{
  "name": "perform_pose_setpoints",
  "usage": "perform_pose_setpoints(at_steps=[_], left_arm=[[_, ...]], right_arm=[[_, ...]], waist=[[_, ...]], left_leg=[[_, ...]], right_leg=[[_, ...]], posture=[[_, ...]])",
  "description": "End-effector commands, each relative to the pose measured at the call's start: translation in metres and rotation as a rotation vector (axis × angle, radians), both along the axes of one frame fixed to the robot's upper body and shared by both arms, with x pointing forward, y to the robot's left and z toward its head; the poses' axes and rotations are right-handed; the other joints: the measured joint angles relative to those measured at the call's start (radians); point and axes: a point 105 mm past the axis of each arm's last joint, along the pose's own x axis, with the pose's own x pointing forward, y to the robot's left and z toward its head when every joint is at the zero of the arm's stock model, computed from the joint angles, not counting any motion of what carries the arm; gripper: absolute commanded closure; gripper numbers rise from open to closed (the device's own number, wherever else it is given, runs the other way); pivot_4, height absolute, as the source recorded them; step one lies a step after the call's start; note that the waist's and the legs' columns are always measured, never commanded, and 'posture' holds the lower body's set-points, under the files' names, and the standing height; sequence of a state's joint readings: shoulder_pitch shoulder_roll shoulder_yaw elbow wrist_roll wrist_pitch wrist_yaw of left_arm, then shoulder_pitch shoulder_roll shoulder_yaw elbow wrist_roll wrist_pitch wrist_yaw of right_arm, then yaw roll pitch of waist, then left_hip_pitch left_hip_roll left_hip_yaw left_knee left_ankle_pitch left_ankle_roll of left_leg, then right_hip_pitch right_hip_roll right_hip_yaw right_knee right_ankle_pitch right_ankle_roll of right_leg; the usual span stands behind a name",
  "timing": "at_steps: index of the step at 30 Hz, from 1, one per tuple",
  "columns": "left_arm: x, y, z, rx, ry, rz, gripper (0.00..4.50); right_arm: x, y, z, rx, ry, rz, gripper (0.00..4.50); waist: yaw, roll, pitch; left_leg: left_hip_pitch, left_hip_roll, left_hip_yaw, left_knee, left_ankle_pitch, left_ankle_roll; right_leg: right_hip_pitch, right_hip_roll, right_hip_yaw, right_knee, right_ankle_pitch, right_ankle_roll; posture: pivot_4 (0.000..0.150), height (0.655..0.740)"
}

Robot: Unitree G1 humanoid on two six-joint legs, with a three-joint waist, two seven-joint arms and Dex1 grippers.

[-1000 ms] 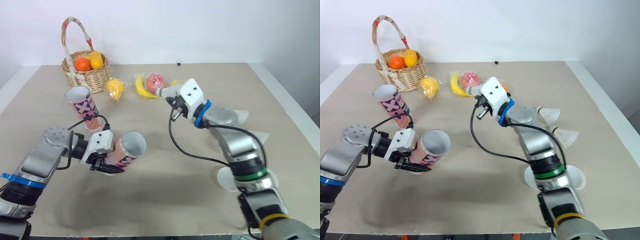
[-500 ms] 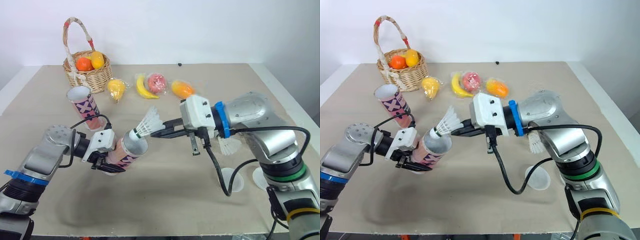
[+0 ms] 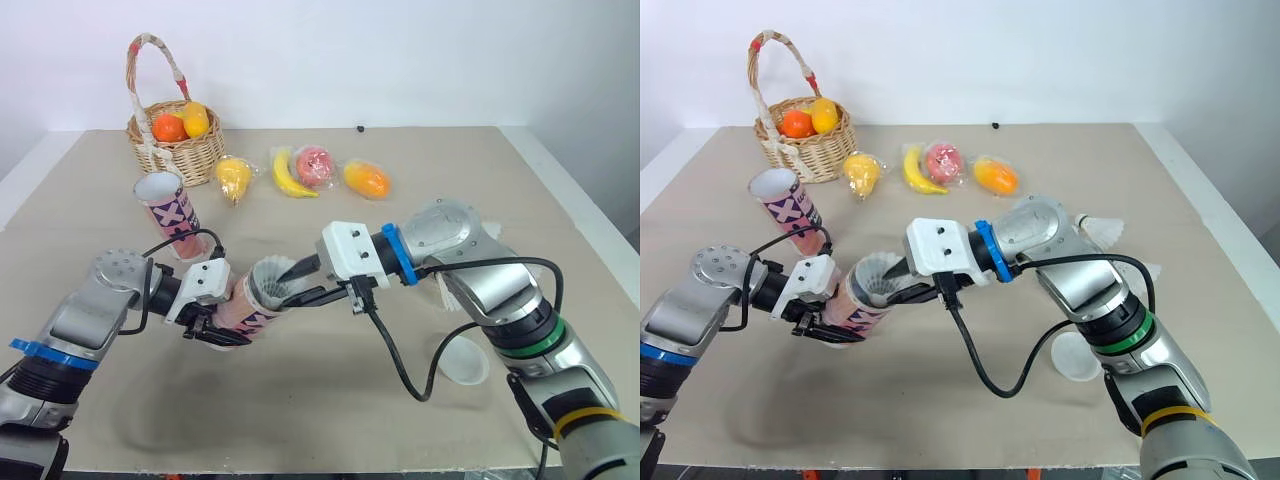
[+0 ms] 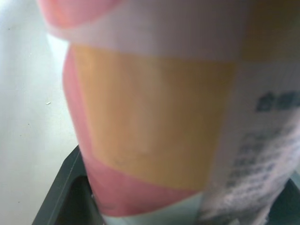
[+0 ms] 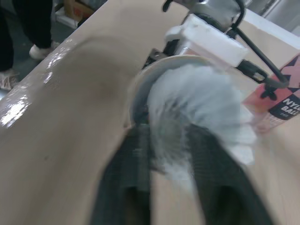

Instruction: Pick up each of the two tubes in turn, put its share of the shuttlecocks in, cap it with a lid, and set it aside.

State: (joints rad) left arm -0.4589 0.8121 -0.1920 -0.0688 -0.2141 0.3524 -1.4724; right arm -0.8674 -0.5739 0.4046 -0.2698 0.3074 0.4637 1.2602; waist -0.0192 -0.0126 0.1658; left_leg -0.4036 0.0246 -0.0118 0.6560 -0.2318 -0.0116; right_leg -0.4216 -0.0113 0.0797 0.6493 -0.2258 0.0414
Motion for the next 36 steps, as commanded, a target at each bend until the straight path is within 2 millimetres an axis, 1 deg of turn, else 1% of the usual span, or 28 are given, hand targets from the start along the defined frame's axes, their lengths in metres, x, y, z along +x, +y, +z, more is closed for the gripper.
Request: perform_pose_setpoints(at_steps=[1,2,5,7,9,10,11,14,16,18,20,22,23,26,29,32,35,36], left_arm=[[-0.006,-0.007,-0.017,0.013,0.071,-0.023,1.60],[-0.007,-0.008,-0.018,0.012,0.071,-0.025,1.60],[-0.007,-0.010,-0.018,0.006,0.073,-0.030,1.60],[-0.007,-0.010,-0.019,0.005,0.074,-0.030,1.60],[-0.007,-0.010,-0.019,0.004,0.075,-0.031,1.60],[-0.007,-0.010,-0.020,0.003,0.075,-0.030,1.60],[-0.007,-0.010,-0.020,0.003,0.075,-0.029,1.60],[-0.008,-0.009,-0.020,0.001,0.077,-0.024,1.60],[-0.009,-0.008,-0.020,0.002,0.079,-0.022,1.60],[-0.009,-0.007,-0.021,0.002,0.082,-0.022,1.60],[-0.010,-0.007,-0.022,0.001,0.085,-0.020,1.60],[-0.011,-0.007,-0.023,0.000,0.088,-0.019,1.60],[-0.012,-0.007,-0.023,0.000,0.090,-0.018,1.60],[-0.013,-0.008,-0.024,-0.001,0.093,-0.017,1.60],[-0.012,-0.009,-0.025,-0.004,0.093,-0.017,1.60],[-0.012,-0.010,-0.025,-0.005,0.093,-0.020,1.60],[-0.010,-0.011,-0.024,-0.007,0.091,-0.023,1.60],[-0.010,-0.011,-0.024,-0.008,0.090,-0.024,1.60]], right_arm=[[-0.012,-0.014,0.022,0.083,0.073,0.012,1.72],[-0.012,-0.022,0.025,0.101,0.089,-0.014,1.72],[-0.010,-0.054,0.035,0.164,0.114,-0.148,1.72],[-0.014,-0.078,0.042,0.226,0.151,-0.246,1.72],[-0.021,-0.095,0.043,0.258,0.178,-0.326,1.72],[-0.022,-0.103,0.040,0.261,0.189,-0.374,1.72],[-0.022,-0.112,0.034,0.254,0.203,-0.438,1.72],[-0.024,-0.143,0.002,0.171,0.243,-0.654,1.72],[-0.031,-0.160,-0.009,0.155,0.286,-0.739,1.72],[-0.031,-0.177,-0.020,0.139,0.307,-0.830,1.72],[-0.032,-0.193,-0.039,0.105,0.359,-0.931,1.72],[-0.035,-0.202,-0.054,0.083,0.397,-0.984,1.72],[-0.036,-0.206,-0.061,0.069,0.414,-1.015,1.72],[-0.035,-0.218,-0.073,0.064,0.431,-1.089,1.72],[-0.025,-0.233,-0.085,0.054,0.422,-1.204,1.72],[-0.009,-0.244,-0.085,0.093,0.392,-1.295,1.72],[0.001,-0.241,-0.079,0.151,0.378,-1.306,1.72],[0.003,-0.237,-0.078,0.167,0.381,-1.297,1.72]], waist=[[0.000,0.000,0.000],[0.000,0.000,0.000],[0.002,0.000,0.000],[0.006,0.000,0.000],[0.005,0.000,0.000],[0.004,0.000,0.000],[0.004,0.000,0.000],[0.007,0.000,0.000],[0.009,-0.001,0.000],[0.006,0.001,-0.001],[0.000,0.001,-0.001],[-0.001,-0.001,-0.001],[-0.001,-0.001,-0.001],[-0.002,-0.001,-0.001],[-0.002,-0.001,-0.001],[-0.002,-0.001,0.000],[0.000,0.000,-0.001],[0.000,0.000,-0.001]], left_leg=[[0.000,-0.001,0.000,0.000,0.000,0.000],[0.000,-0.001,-0.001,0.000,0.000,0.000],[-0.001,-0.003,-0.002,0.000,0.000,0.000],[-0.002,-0.007,-0.005,0.000,0.000,0.000],[-0.002,-0.010,-0.006,0.000,0.000,0.000],[-0.002,-0.011,-0.006,0.000,0.000,0.000],[-0.002,-0.011,-0.006,0.000,0.000,0.001],[-0.001,-0.012,-0.008,0.000,0.000,0.001],[-0.001,-0.012,-0.010,0.000,0.000,0.001],[-0.001,-0.012,-0.008,0.000,0.000,0.001],[0.001,-0.012,-0.006,0.000,0.000,0.001],[0.003,-0.012,-0.007,0.000,0.000,0.001],[0.006,-0.012,-0.007,0.000,-0.001,0.001],[0.007,-0.012,-0.007,0.000,-0.001,0.001],[0.007,-0.012,-0.007,0.000,-0.001,0.001],[0.007,-0.012,-0.007,0.000,-0.001,0.001],[0.007,-0.012,-0.007,0.000,-0.001,0.001],[0.007,-0.012,-0.008,0.000,-0.001,0.001]], right_leg=[[0.000,-0.001,0.000,0.000,0.000,0.000],[0.000,-0.001,0.000,0.000,0.000,0.001],[0.001,-0.004,-0.002,0.000,0.000,0.004],[0.002,-0.008,-0.004,0.000,-0.002,0.006],[0.003,-0.011,-0.005,0.000,-0.003,0.009],[0.003,-0.012,-0.005,0.000,-0.003,0.010],[0.003,-0.012,-0.005,0.000,-0.003,0.011],[0.005,-0.012,-0.007,0.000,-0.004,0.011],[0.006,-0.013,-0.008,-0.001,-0.005,0.011],[0.006,-0.013,-0.007,-0.001,-0.005,0.011],[0.007,-0.013,-0.005,-0.001,-0.005,0.010],[0.008,-0.013,-0.005,-0.001,-0.006,0.008],[0.012,-0.013,-0.006,-0.002,-0.006,0.008],[0.013,-0.013,-0.006,-0.002,-0.006,0.008],[0.013,-0.013,-0.005,-0.003,-0.006,0.008],[0.013,-0.013,-0.006,-0.003,-0.006,0.008],[0.013,-0.013,-0.005,-0.003,-0.006,0.008],[0.013,-0.013,-0.006,-0.003,-0.007,0.009]], posture=[[0.150,0.7298],[0.150,0.7298],[0.150,0.7298],[0.150,0.7298],[0.150,0.7298],[0.150,0.7298],[0.150,0.7298],[0.150,0.7298],[0.150,0.7298],[0.150,0.7298],[0.150,0.7298],[0.150,0.7298],[0.150,0.7298],[0.150,0.7298],[0.150,0.7298],[0.150,0.7298],[0.150,0.7298],[0.150,0.7298]])
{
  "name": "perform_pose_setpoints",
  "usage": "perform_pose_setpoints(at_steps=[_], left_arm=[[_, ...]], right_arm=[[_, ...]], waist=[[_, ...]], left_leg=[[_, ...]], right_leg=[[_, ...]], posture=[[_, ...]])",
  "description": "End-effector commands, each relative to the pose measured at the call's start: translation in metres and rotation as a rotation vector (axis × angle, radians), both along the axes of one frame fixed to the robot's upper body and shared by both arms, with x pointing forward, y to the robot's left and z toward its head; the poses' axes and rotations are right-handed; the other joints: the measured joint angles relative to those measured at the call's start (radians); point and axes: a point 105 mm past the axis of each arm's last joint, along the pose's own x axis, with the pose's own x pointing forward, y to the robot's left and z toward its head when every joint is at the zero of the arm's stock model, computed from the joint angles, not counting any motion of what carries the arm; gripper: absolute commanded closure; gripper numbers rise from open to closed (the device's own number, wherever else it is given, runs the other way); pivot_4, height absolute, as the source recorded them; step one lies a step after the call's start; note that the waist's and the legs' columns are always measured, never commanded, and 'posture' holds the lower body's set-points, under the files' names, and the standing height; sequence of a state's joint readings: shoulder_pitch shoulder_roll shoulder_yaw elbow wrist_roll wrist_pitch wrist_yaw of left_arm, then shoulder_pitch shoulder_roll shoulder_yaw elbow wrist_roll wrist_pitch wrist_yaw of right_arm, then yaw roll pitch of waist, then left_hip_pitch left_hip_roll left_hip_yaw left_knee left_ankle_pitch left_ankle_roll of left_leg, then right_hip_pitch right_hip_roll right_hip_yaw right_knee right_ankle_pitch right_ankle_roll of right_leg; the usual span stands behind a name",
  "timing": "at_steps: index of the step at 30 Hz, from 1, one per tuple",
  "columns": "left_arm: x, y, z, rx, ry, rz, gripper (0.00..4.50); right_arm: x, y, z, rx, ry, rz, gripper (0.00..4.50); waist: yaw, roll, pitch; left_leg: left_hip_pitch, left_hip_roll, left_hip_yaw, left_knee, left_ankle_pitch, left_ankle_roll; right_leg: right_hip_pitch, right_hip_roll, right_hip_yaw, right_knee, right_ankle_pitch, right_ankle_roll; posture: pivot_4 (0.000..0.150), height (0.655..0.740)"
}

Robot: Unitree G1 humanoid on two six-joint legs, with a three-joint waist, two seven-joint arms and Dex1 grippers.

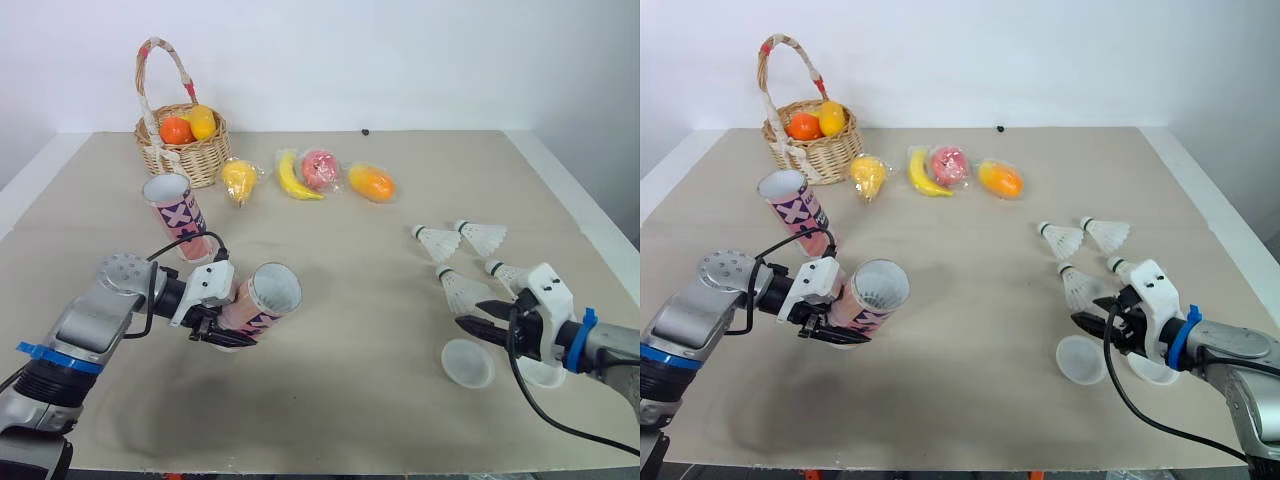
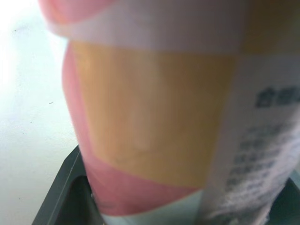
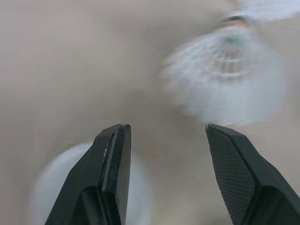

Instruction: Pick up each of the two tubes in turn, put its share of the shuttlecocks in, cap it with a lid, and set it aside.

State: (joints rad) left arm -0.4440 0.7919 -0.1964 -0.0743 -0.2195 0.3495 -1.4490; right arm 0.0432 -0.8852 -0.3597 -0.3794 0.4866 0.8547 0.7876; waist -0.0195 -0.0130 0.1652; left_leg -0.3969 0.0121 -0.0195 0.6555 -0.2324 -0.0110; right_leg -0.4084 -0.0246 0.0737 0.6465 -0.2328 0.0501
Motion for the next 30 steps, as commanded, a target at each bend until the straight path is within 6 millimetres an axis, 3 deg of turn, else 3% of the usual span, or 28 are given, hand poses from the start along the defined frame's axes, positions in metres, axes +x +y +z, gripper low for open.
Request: perform_pose_setpoints(at_steps=[1,9,16,26,29,30], left_arm=[[-0.008,-0.006,-0.020,0.014,0.087,-0.030,1.60],[-0.006,-0.007,-0.019,0.006,0.088,-0.026,1.60],[-0.007,-0.008,-0.018,0.005,0.090,-0.024,1.60],[-0.009,-0.006,-0.018,0.010,0.095,-0.019,1.60],[-0.009,-0.007,-0.017,0.009,0.095,-0.020,1.60],[-0.009,-0.007,-0.017,0.010,0.094,-0.021,1.60]], right_arm=[[0.008,0.008,0.011,0.037,-0.050,0.000,1.72],[0.008,0.032,0.005,0.073,-0.018,0.048,1.72],[0.028,0.031,-0.001,0.026,-0.045,-0.042,1.72],[0.042,0.025,-0.001,-0.064,-0.089,-0.113,1.72],[0.040,0.026,0.006,-0.051,-0.109,-0.095,2.45],[0.038,0.028,0.009,-0.040,-0.113,-0.071,3.00]], waist=[[0.000,0.000,0.000],[0.000,0.000,0.000],[0.000,0.000,0.000],[0.000,0.000,0.000],[0.000,0.000,0.000],[0.000,0.000,0.000]], left_leg=[[0.000,0.000,0.000,0.000,0.000,0.000],[0.000,-0.001,0.000,0.000,0.000,0.000],[0.000,-0.001,0.000,0.000,0.000,0.000],[-0.001,-0.001,-0.001,0.000,0.000,0.000],[-0.001,-0.001,-0.001,0.000,0.000,0.000],[-0.001,-0.001,-0.001,0.000,0.000,0.000]], right_leg=[[0.000,0.000,0.000,0.000,0.000,0.000],[0.001,-0.001,0.001,0.000,0.000,0.001],[0.001,-0.001,0.001,0.000,0.000,0.001],[0.001,-0.001,0.001,0.000,-0.001,0.002],[0.001,-0.001,0.001,0.000,-0.001,0.002],[0.001,-0.001,0.001,0.000,-0.001,0.002]], posture=[[0.150,0.7298],[0.150,0.7298],[0.150,0.7298],[0.150,0.7298],[0.150,0.7298],[0.150,0.7298]])
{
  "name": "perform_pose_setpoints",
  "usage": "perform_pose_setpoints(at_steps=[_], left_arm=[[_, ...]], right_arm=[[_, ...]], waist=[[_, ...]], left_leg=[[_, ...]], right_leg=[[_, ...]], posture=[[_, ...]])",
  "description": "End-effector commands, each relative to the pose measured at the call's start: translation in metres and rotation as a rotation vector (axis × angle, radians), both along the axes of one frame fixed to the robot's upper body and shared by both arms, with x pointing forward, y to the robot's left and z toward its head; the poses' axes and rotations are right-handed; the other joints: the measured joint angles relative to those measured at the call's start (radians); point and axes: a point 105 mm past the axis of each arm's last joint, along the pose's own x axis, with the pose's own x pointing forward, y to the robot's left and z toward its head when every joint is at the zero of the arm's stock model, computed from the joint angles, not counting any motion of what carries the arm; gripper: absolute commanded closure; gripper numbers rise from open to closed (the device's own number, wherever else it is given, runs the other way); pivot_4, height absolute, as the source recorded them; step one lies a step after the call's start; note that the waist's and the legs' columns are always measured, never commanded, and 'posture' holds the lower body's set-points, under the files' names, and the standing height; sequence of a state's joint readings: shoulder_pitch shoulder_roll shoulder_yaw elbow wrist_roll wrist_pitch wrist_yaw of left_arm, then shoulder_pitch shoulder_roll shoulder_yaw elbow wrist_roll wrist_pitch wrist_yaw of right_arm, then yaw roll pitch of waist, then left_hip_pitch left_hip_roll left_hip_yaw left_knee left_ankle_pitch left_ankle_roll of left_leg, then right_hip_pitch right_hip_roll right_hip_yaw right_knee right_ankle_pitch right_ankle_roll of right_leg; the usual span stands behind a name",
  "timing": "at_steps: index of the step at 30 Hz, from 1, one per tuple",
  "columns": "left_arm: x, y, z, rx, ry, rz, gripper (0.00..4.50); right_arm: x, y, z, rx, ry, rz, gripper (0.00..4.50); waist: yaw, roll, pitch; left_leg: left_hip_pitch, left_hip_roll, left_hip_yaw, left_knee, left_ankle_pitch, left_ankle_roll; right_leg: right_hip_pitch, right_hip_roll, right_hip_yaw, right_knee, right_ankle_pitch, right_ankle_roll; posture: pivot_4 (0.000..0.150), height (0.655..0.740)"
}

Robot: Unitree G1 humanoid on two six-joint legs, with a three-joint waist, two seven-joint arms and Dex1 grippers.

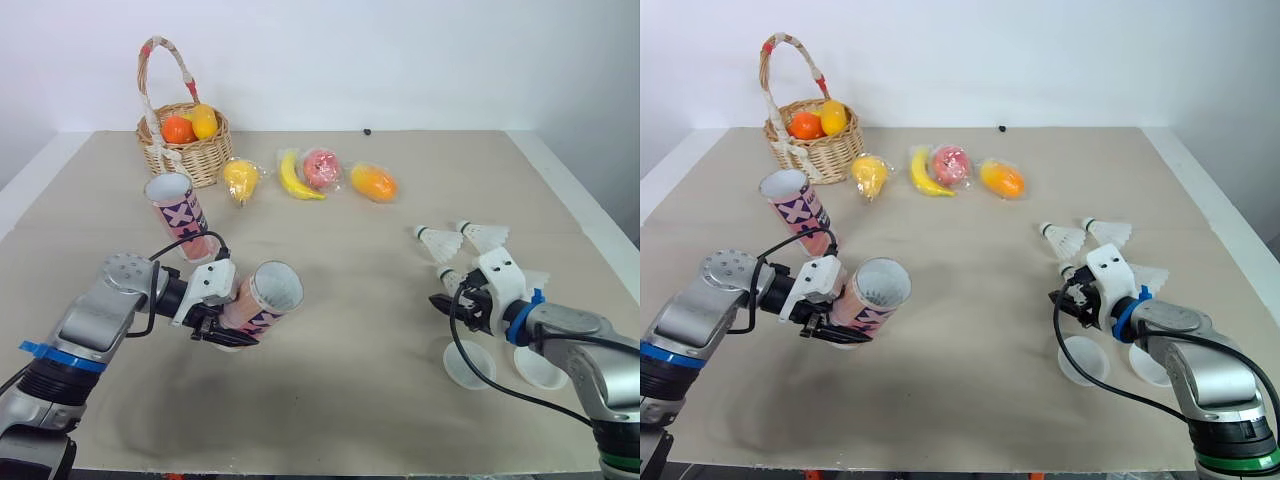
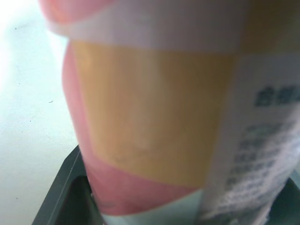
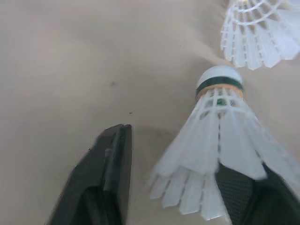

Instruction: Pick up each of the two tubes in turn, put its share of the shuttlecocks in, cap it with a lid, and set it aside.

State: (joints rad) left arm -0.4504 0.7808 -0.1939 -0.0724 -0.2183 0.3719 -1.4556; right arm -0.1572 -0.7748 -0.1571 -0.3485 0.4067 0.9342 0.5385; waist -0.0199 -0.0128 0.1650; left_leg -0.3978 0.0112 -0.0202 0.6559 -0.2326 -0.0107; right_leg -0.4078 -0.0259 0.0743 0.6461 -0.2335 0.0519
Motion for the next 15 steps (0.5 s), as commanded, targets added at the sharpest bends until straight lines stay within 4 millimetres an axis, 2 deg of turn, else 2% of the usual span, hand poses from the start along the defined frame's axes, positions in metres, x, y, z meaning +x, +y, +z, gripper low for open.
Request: perform_pose_setpoints(at_steps=[1,3,4,9,15], left_arm=[[-0.010,-0.005,-0.017,0.018,0.077,-0.026,1.60],[-0.009,-0.005,-0.017,0.019,0.075,-0.027,1.60],[-0.009,-0.005,-0.017,0.019,0.075,-0.027,1.60],[-0.009,-0.006,-0.017,0.018,0.075,-0.031,1.60],[-0.008,-0.007,-0.018,0.019,0.078,-0.037,1.60]], right_arm=[[-0.004,0.006,0.022,0.016,-0.072,0.062,3.31],[-0.011,0.014,0.027,0.031,-0.074,0.130,4.34],[-0.015,0.018,0.029,0.040,-0.071,0.163,4.43],[-0.043,0.053,0.043,0.063,-0.074,0.419,4.43],[-0.056,0.106,0.088,0.025,-0.249,0.758,4.43]], waist=[[0.000,0.000,0.000],[0.000,0.000,0.000],[0.000,0.000,0.000],[0.000,0.000,0.000],[-0.002,0.000,0.000]], left_leg=[[0.000,0.000,0.000,0.000,0.000,0.000],[0.000,0.000,0.000,0.000,0.000,0.000],[0.000,0.000,0.000,0.000,0.000,0.000],[0.000,0.000,-0.001,0.000,0.000,0.000],[0.001,0.000,0.000,0.000,0.000,0.000]], right_leg=[[0.000,0.000,0.000,0.000,0.000,0.000],[0.000,0.000,0.000,0.000,0.000,0.000],[0.000,0.000,0.000,0.000,0.000,0.000],[0.000,0.000,0.000,0.000,0.000,0.000],[0.000,0.000,0.000,0.000,0.000,0.001]], posture=[[0.150,0.7298],[0.150,0.7298],[0.150,0.7298],[0.150,0.7298],[0.150,0.7298]])
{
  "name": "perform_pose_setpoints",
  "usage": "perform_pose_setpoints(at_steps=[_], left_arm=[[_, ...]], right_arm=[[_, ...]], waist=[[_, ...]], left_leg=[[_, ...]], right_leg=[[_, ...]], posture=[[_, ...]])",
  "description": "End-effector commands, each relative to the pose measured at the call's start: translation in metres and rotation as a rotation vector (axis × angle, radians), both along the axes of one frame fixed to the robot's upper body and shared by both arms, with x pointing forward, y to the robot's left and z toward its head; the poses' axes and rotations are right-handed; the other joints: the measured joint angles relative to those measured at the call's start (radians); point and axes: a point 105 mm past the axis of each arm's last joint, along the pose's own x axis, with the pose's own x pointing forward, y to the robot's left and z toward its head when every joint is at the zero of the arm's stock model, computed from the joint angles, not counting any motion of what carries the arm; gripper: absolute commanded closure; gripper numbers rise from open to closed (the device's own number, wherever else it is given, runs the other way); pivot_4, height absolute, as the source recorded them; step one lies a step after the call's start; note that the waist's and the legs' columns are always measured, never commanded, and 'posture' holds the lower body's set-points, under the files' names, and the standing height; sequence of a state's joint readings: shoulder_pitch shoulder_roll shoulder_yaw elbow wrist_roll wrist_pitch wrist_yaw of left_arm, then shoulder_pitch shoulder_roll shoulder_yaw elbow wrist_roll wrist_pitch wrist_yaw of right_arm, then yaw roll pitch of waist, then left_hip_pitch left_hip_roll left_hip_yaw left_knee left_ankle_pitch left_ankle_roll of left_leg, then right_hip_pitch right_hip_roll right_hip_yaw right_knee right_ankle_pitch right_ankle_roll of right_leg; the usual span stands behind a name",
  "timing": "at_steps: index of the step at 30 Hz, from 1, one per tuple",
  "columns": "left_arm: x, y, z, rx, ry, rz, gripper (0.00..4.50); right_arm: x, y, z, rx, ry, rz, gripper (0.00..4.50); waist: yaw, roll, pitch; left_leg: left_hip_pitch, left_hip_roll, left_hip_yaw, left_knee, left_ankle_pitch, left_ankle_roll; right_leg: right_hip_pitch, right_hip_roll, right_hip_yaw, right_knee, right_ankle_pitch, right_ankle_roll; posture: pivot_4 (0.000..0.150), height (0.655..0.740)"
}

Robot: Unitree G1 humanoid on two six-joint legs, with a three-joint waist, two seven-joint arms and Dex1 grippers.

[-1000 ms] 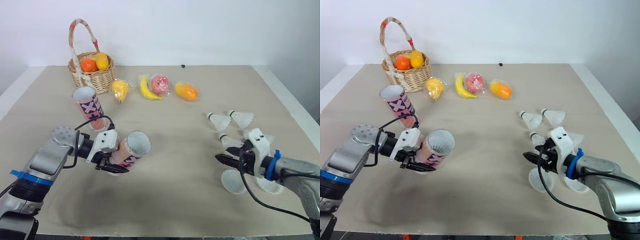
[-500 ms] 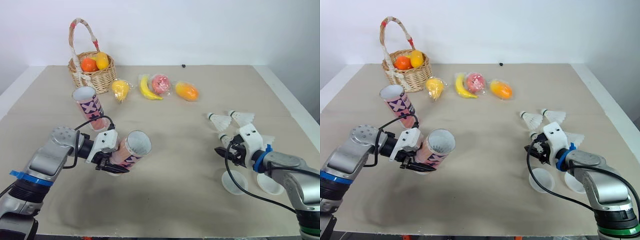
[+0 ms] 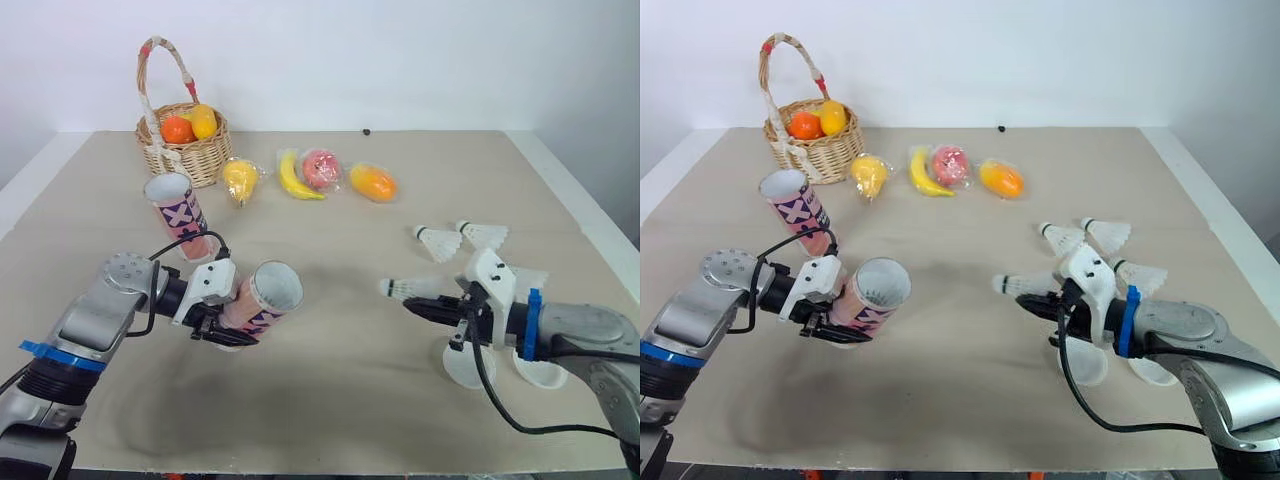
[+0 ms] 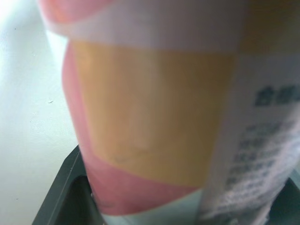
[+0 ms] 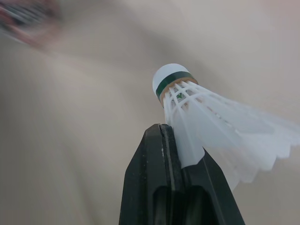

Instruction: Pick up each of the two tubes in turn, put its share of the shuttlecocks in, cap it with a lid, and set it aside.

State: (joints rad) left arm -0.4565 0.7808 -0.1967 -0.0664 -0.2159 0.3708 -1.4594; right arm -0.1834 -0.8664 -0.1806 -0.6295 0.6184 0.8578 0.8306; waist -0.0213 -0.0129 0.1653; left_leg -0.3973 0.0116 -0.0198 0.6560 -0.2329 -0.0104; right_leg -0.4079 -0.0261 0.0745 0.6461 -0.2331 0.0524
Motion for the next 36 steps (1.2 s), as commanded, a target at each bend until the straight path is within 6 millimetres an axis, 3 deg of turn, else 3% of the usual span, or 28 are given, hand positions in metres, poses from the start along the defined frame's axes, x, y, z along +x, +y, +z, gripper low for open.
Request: perform_pose_setpoints(at_steps=[1,4,6,10,15,25,27,28,29,33,36], left_arm=[[-0.008,-0.008,-0.018,0.016,0.078,-0.037,1.60],[-0.007,-0.008,-0.017,0.021,0.076,-0.044,1.60],[-0.005,-0.008,-0.016,0.023,0.074,-0.046,1.60],[-0.004,-0.007,-0.015,0.025,0.070,-0.045,1.60],[-0.004,-0.008,-0.015,0.020,0.070,-0.037,1.60],[-0.003,-0.008,-0.015,0.017,0.071,-0.028,1.60],[-0.003,-0.009,-0.015,0.014,0.073,-0.031,1.60],[-0.003,-0.010,-0.015,0.013,0.073,-0.032,1.60],[-0.003,-0.010,-0.015,0.012,0.073,-0.033,1.60],[-0.003,-0.012,-0.015,0.008,0.073,-0.034,1.60],[-0.003,-0.012,-0.015,0.006,0.074,-0.035,1.60]], right_arm=[[-0.012,0.035,0.034,-0.040,-0.175,0.229,4.43],[0.001,0.059,0.066,-0.078,-0.320,0.346,4.43],[-0.001,0.072,0.072,-0.121,-0.347,0.446,4.43],[-0.008,0.089,0.062,-0.214,-0.342,0.607,4.43],[0.010,0.107,0.048,-0.276,-0.340,0.657,4.43],[-0.005,0.133,0.056,-0.200,-0.308,0.874,4.43],[-0.007,0.136,0.060,-0.148,-0.271,0.904,3.94],[-0.008,0.138,0.060,-0.136,-0.259,0.917,3.94],[-0.007,0.139,0.061,-0.125,-0.251,0.920,3.43],[-0.009,0.142,0.068,-0.057,-0.226,0.928,2.32],[-0.007,0.134,0.081,0.015,-0.209,0.904,2.32]], waist=[[0.001,0.000,0.000],[0.001,0.001,0.000],[0.004,0.001,0.000],[0.005,0.000,0.000],[0.003,0.000,0.000],[0.003,0.000,0.000],[0.003,0.000,0.000],[0.002,0.001,0.000],[0.002,0.001,0.000],[0.004,0.001,0.000],[0.004,0.001,0.000]], left_leg=[[0.000,0.000,0.000,0.000,0.000,0.000],[0.000,0.000,0.000,0.000,0.000,0.000],[0.000,0.000,-0.001,0.000,0.000,0.000],[-0.003,0.000,-0.003,0.000,-0.001,0.000],[-0.003,-0.001,-0.003,0.000,-0.001,0.000],[-0.003,-0.001,-0.005,0.001,-0.001,0.000],[-0.003,-0.001,-0.004,0.001,-0.001,0.000],[-0.003,0.000,-0.004,0.001,-0.001,0.000],[-0.003,0.000,-0.005,0.001,-0.001,0.000],[-0.003,-0.001,-0.007,0.001,-0.001,0.000],[-0.003,-0.001,-0.007,0.002,-0.001,0.000]], right_leg=[[0.000,0.000,0.000,0.000,0.000,0.000],[-0.001,0.000,0.000,0.000,0.000,-0.001],[0.000,0.000,-0.001,0.000,0.000,-0.001],[-0.001,-0.001,-0.002,0.000,-0.002,0.000],[-0.001,-0.002,-0.002,0.000,-0.001,0.003],[-0.001,-0.002,-0.004,0.000,0.000,0.003],[-0.001,-0.001,-0.004,0.001,0.000,0.003],[-0.001,-0.001,-0.004,0.001,0.000,0.003],[-0.001,-0.001,-0.004,0.001,0.001,0.002],[0.000,-0.001,-0.006,0.002,0.000,0.002],[0.000,-0.002,-0.006,0.002,0.000,0.002]], posture=[[0.150,0.7298],[0.150,0.7298],[0.150,0.7298],[0.150,0.7298],[0.150,0.7298],[0.150,0.7298],[0.150,0.7298],[0.150,0.7298],[0.150,0.7298],[0.150,0.7298],[0.150,0.7298]])
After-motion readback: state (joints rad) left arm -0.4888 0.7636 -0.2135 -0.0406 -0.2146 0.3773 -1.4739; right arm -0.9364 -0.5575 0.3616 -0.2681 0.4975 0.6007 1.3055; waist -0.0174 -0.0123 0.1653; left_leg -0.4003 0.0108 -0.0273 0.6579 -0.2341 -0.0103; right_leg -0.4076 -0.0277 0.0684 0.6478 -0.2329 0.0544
